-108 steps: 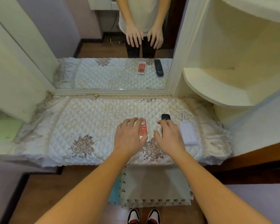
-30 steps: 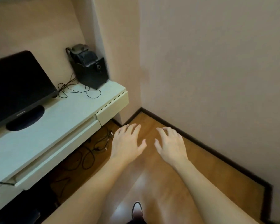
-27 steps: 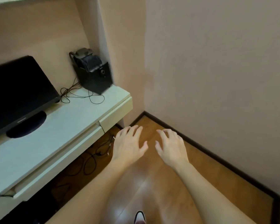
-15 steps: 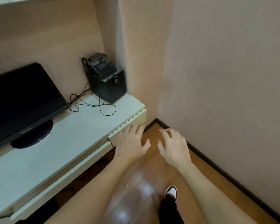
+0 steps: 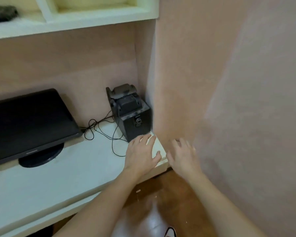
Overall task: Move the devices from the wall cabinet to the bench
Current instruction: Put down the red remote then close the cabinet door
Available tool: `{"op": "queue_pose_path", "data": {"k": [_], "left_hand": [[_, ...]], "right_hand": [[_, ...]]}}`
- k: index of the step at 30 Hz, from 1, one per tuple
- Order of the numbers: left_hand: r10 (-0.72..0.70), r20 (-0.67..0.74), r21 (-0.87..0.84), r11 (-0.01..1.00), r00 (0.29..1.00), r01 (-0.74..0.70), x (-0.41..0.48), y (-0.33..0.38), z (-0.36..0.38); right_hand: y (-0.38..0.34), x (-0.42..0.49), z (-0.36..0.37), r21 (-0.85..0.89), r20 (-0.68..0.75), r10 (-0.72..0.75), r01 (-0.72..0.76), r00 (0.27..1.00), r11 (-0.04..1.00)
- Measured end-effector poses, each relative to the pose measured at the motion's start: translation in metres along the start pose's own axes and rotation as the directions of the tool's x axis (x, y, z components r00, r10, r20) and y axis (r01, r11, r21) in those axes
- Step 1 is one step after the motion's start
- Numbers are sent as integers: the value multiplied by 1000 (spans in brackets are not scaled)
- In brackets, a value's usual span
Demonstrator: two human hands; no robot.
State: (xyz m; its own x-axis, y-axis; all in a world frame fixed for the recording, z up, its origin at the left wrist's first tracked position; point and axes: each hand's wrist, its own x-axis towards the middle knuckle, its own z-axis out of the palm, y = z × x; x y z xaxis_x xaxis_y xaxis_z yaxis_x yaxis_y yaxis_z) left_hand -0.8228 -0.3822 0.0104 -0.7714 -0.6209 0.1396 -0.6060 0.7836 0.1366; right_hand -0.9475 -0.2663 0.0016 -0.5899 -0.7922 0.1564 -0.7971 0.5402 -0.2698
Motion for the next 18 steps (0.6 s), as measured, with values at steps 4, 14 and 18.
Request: {"op": "queue_pose_path", "data": {"k": [4,14,18], "left_hand": [[-69,-32,15,997,997,70,32,1,-4],[-141,-109,45,988,984,146,65,-32,-32],[-107,-232,40,992,967,120,83,-39,-68]], "right_hand": [[9,46,5,-7,-6,-119,119,993,993],[-18,109,0,50,-6,-271,271,962,961],[-31,137,-36,-3,-149,-274,277,950,961]]}}
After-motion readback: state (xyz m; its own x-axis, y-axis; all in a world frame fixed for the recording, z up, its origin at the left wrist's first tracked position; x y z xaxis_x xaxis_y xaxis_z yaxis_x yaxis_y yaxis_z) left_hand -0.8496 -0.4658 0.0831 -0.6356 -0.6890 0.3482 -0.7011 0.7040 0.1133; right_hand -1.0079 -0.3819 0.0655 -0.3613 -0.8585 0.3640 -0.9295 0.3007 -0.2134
